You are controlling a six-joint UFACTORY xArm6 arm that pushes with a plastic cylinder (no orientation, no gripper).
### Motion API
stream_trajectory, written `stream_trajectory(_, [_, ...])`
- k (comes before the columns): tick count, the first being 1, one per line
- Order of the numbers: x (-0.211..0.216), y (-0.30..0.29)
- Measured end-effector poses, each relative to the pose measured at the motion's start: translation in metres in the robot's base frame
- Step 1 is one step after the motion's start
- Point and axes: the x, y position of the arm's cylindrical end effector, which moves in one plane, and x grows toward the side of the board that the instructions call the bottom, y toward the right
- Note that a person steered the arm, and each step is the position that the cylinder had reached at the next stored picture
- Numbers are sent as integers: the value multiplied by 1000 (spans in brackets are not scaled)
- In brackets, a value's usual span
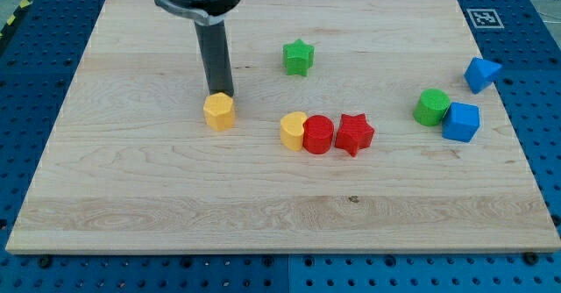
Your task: Push the yellow hexagon into the left of the yellow heart
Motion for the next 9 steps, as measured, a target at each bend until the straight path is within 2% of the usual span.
stream_trajectory(1, [-5,-10])
stream_trajectory(2, [-19,-57])
stream_trajectory(3, [-3,-94])
stream_trajectory(5, [27,-46])
stream_trajectory(7, [28,42])
stream_trajectory(9, [28,44])
